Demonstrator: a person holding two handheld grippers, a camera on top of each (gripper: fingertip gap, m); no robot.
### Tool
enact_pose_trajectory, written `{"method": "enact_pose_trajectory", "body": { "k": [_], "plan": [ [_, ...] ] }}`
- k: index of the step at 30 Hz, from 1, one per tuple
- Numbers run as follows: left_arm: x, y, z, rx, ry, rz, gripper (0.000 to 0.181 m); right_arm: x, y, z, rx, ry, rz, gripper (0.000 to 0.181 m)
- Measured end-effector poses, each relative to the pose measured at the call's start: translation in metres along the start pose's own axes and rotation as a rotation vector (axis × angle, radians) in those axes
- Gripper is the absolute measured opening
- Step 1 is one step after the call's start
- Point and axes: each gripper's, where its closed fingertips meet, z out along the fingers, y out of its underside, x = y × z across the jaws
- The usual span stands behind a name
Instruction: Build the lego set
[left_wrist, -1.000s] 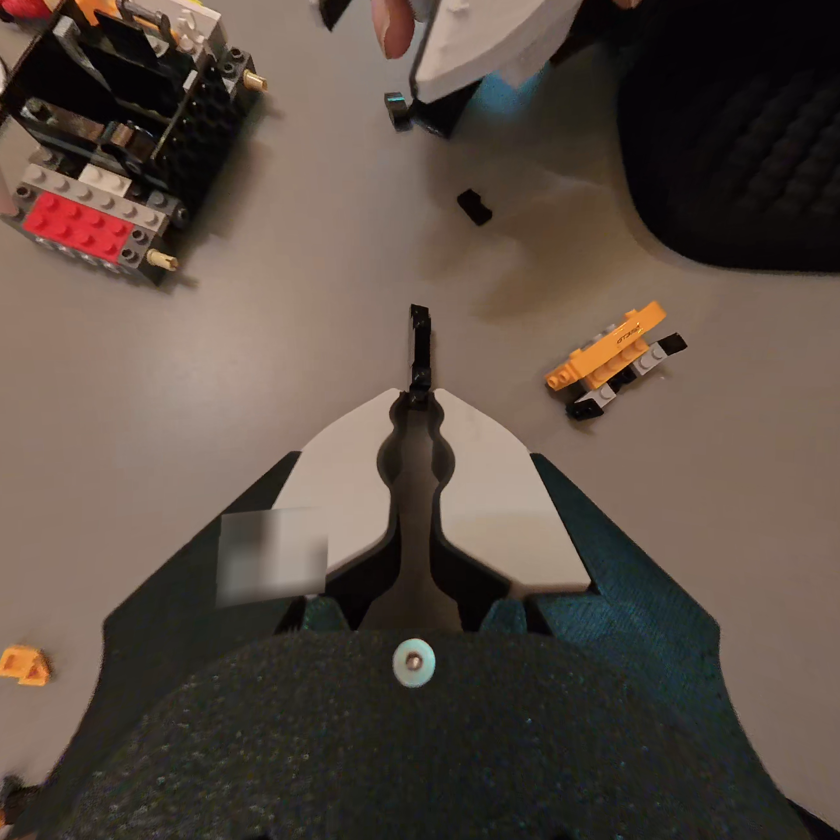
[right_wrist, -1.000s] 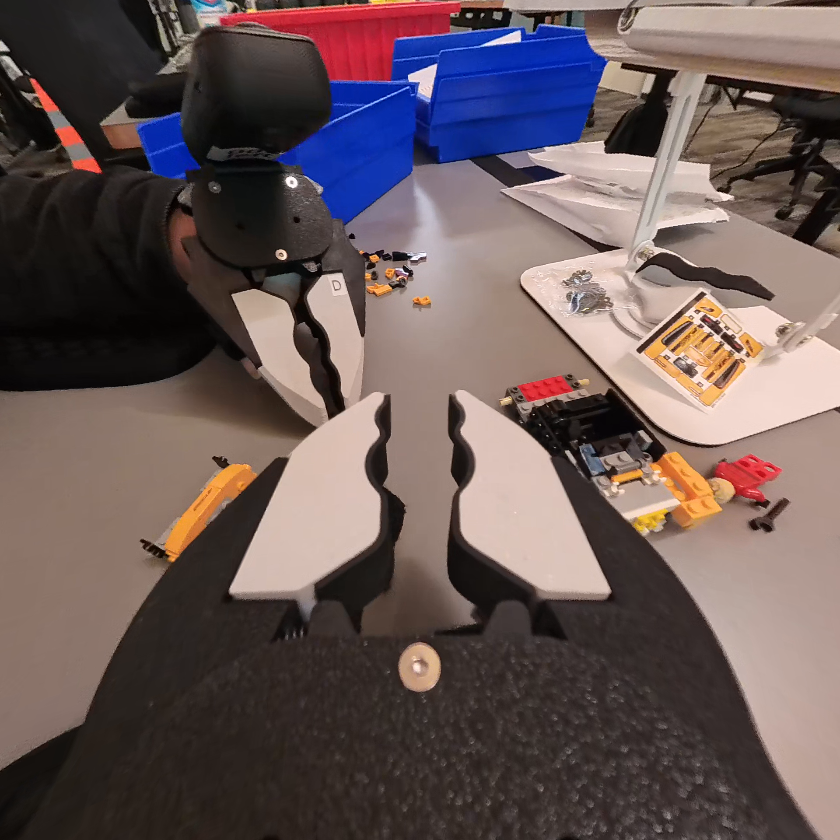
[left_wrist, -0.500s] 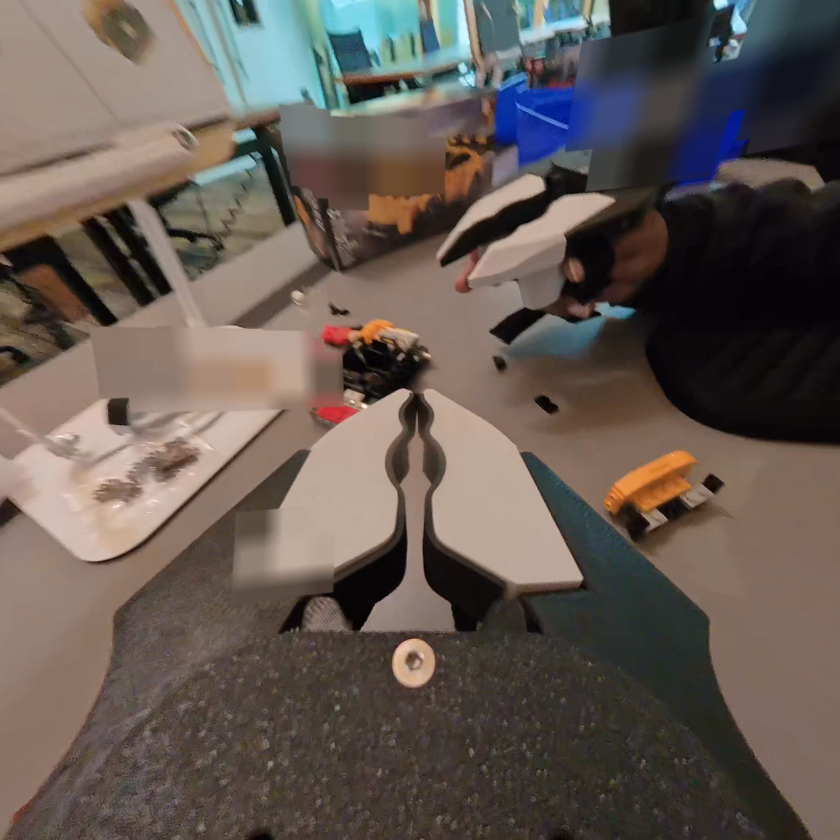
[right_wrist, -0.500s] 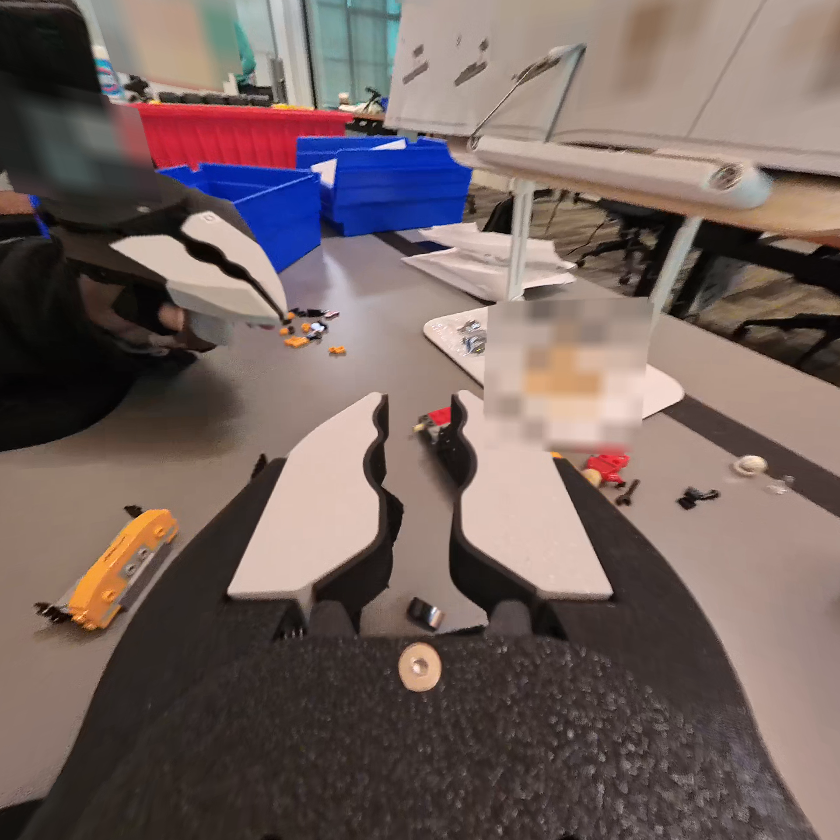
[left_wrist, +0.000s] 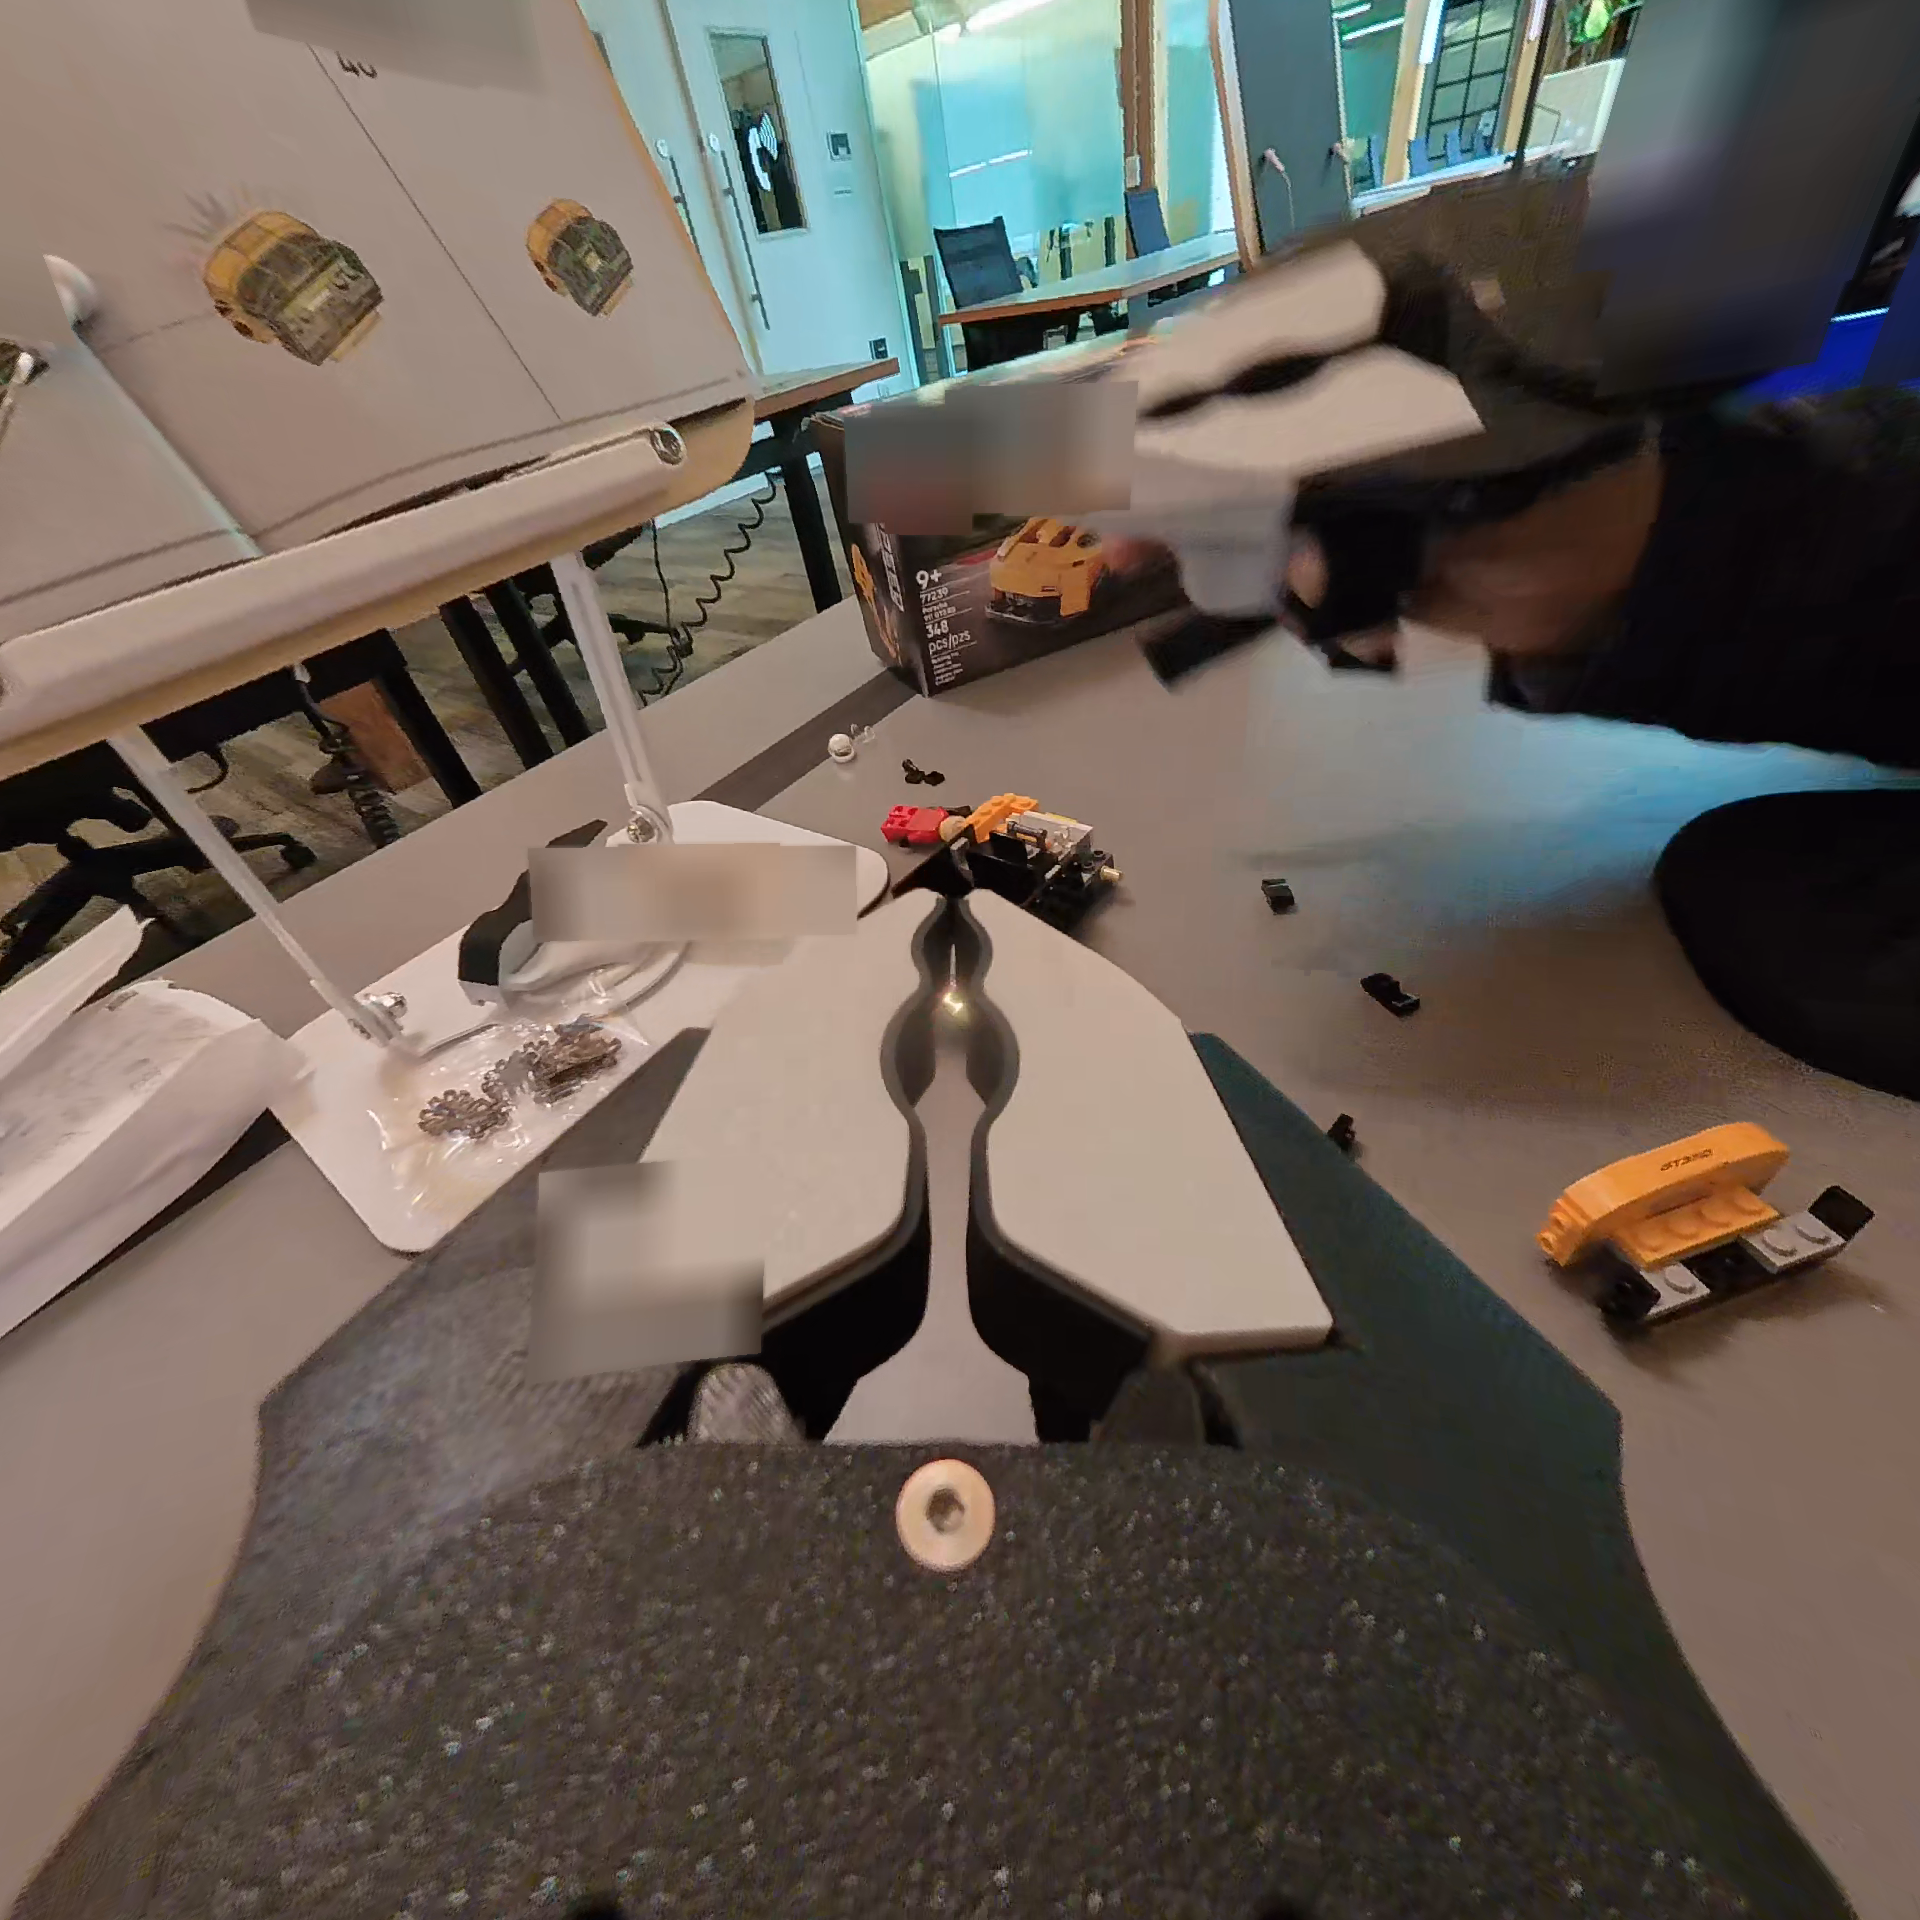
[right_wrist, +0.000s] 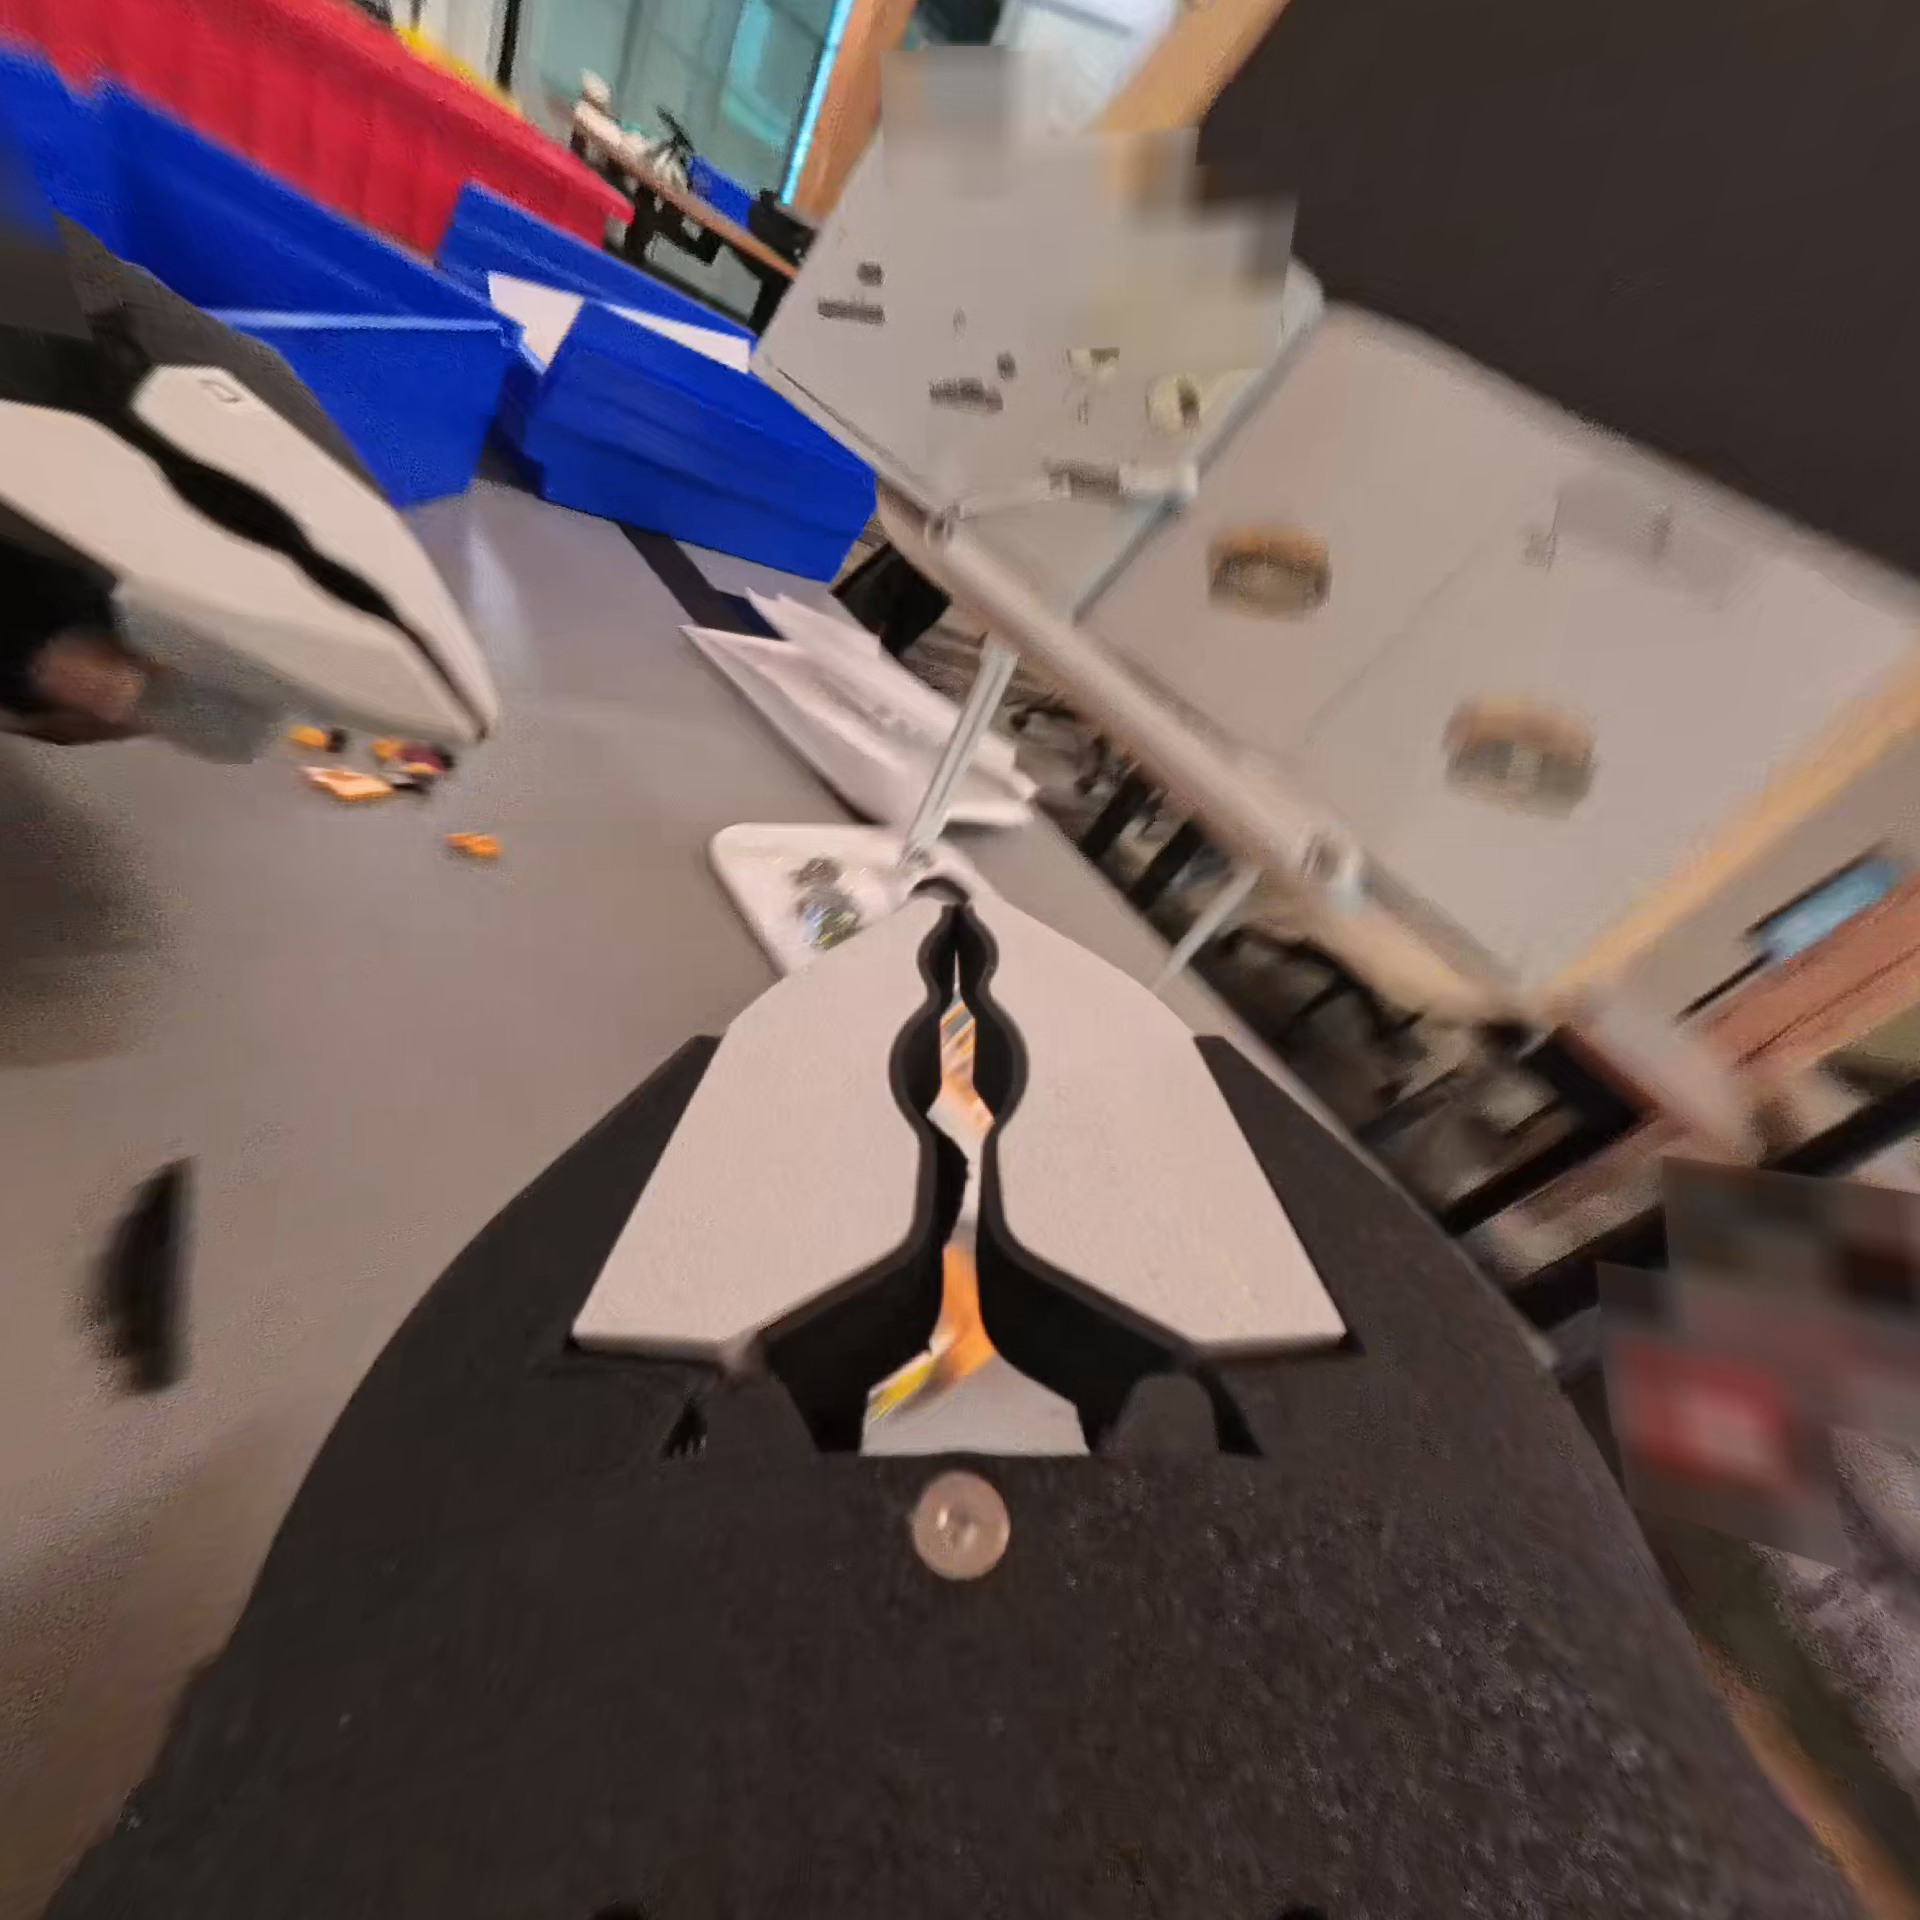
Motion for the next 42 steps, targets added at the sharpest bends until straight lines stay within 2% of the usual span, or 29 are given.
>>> {"method": "enact_pose_trajectory", "body": {
  "k": [1, 4, 6, 8, 12, 14, 16, 21, 36, 39, 42],
  "plan": [
    [0.001, 0.002, 0.001, -0.008, 0.006, -0.001, 0.0, 0.006, -0.017, 0.015, 0.0, 0.0, -0.108, 0.0],
    [0.005, 0.007, 0.002, -0.031, 0.012, 0.018, 0.0, 0.023, -0.063, 0.07, -0.016, -0.013, -0.457, 0.023],
    [0.006, 0.006, 0.0, -0.035, 0.015, 0.038, 0.0, 0.035, -0.072, 0.108, -0.08, -0.024, -0.732, 0.031],
    [0.006, 0.006, -0.001, -0.035, 0.026, 0.036, 0.0, 0.04, -0.072, 0.139, -0.134, -0.069, -0.948, 0.032],
    [0.006, 0.004, -0.004, -0.026, 0.048, 0.01, 0.0, 0.047, -0.064, 0.18, -0.225, -0.142, -1.124, 0.028],
    [0.006, 0.004, -0.005, -0.022, 0.059, -0.014, 0.0, 0.047, -0.059, 0.19, -0.252, -0.163, -1.166, 0.022],
    [0.007, 0.005, -0.005, -0.025, 0.07, -0.034, 0.0, 0.052, -0.054, 0.195, -0.274, -0.123, -1.205, 0.009],
    [0.011, 0.006, -0.004, -0.033, 0.086, -0.027, 0.0, 0.052, -0.043, 0.192, -0.278, -0.095, -1.124, 0.005],
    [0.012, 0.009, -0.003, -0.048, 0.083, -0.016, 0.0, 0.05, -0.04, 0.188, -0.265, -0.07, -0.943, 0.006],
    [0.01, 0.009, -0.003, -0.05, 0.073, -0.009, 0.0, 0.052, -0.058, 0.171, -0.184, -0.038, -0.78, 0.014],
    [0.008, 0.008, -0.004, -0.047, 0.061, -0.009, 0.0, 0.045, -0.066, 0.128, -0.123, -0.106, -0.464, 0.016]
  ]
}}
